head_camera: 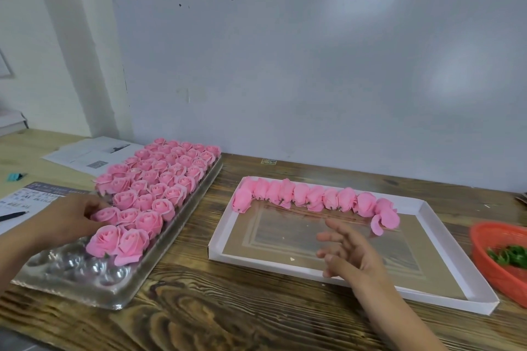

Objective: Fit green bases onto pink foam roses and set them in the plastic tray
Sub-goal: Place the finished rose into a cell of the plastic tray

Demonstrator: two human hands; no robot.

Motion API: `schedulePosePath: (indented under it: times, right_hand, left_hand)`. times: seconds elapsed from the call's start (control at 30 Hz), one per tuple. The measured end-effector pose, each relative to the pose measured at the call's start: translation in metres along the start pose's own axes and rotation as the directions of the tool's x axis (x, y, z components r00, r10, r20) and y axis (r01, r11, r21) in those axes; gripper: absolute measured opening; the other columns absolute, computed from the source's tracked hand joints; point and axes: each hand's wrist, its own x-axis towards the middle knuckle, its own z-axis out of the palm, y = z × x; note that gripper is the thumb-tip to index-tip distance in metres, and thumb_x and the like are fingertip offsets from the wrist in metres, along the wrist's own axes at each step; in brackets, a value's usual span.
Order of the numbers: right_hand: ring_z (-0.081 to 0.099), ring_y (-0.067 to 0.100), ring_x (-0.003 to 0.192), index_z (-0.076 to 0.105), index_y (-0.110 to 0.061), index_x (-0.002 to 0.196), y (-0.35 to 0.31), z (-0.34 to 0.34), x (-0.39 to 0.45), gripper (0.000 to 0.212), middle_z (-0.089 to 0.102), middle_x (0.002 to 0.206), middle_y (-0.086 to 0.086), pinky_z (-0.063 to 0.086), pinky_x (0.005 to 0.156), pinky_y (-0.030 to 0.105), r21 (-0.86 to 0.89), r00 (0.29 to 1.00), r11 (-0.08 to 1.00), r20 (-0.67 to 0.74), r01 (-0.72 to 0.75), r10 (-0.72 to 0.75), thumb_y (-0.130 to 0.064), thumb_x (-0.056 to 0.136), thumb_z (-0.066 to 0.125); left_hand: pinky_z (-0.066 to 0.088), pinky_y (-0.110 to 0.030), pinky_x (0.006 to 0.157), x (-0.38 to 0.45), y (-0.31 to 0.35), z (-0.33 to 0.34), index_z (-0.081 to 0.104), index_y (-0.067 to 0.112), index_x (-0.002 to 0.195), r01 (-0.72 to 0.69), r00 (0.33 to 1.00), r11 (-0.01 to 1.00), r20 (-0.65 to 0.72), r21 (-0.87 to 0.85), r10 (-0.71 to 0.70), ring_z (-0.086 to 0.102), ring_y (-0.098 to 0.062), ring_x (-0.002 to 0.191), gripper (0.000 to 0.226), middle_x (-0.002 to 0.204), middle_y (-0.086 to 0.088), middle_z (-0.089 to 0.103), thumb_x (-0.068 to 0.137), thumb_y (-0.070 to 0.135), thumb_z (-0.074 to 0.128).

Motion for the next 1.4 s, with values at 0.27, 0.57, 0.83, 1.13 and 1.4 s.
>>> schedulePosePath:
  times: [0.27, 0.57, 0.83, 1.13, 1.4]
  right_hand:
    - [0.065, 0.02, 0.084, 0.06, -0.022, 0.123, 0.002, -0.001, 0.001, 0.057, 0.07, 0.104, 0.004, 0.054, 0.061, 0.029, -0.011, 1.0, 1.0, -0.005, 0.005, -0.005, 0.021, 0.086, 0.053]
    - [0.065, 0.019, 0.084, 0.059, -0.024, 0.124, 0.002, 0.0, 0.0, 0.056, 0.07, 0.104, 0.001, 0.053, 0.061, 0.028, -0.017, 1.0, 1.0, -0.005, 0.005, -0.005, 0.017, 0.086, 0.056]
    - [0.065, 0.021, 0.085, 0.061, -0.025, 0.122, 0.001, 0.0, 0.001, 0.056, 0.07, 0.102, 0.001, 0.054, 0.063, 0.03, -0.021, 1.0, 1.0, -0.013, 0.003, -0.003, 0.018, 0.086, 0.055]
    - [0.065, 0.02, 0.086, 0.067, -0.041, 0.113, 0.003, 0.001, 0.003, 0.062, 0.069, 0.103, 0.0, 0.053, 0.063, 0.028, -0.031, 1.0, 1.0, -0.003, 0.008, -0.008, 0.014, 0.087, 0.057]
    - [0.064, 0.019, 0.086, 0.062, -0.029, 0.12, 0.0, 0.002, 0.001, 0.056, 0.069, 0.101, 0.001, 0.053, 0.061, 0.026, -0.064, 1.0, 0.998, 0.003, -0.018, 0.018, 0.016, 0.087, 0.057]
  left_hand:
    - [0.059, -0.045, 0.072, 0.013, 0.009, -0.007, 0.078, 0.022, 0.069, 0.006, 0.998, 0.989, 0.064, 0.148, -0.016, 0.073, -0.024, 0.072, 0.016, 0.069, 0.004, 0.075, 0.064, 0.021, 0.092]
    - [0.059, -0.045, 0.073, 0.022, 0.009, -0.006, 0.078, 0.008, 0.077, -0.012, 0.995, 0.968, 0.098, 0.249, -0.013, 0.072, -0.024, 0.074, 0.023, 0.074, -0.003, 0.076, 0.065, 0.022, 0.092]
    - [0.056, -0.039, 0.071, 0.024, 0.001, -0.005, 0.069, 0.022, 0.07, -0.023, 0.995, 0.946, 0.102, 0.324, -0.01, 0.071, -0.021, 0.076, 0.02, 0.078, -0.004, 0.075, 0.068, 0.034, 0.086]
    - [0.051, -0.036, 0.071, 0.017, 0.03, -0.029, 0.076, 0.014, 0.11, 0.039, 0.974, 0.939, -0.223, 0.341, 0.041, 0.062, -0.015, 0.072, 0.033, 0.074, 0.011, 0.063, 0.079, 0.025, 0.081]
    - [0.05, -0.028, 0.064, -0.007, 0.225, 0.059, 0.065, 0.029, 0.079, -0.34, 0.934, 0.927, -0.054, 0.162, 0.352, 0.058, -0.007, 0.069, 0.01, 0.077, 0.012, 0.064, 0.087, 0.024, 0.068]
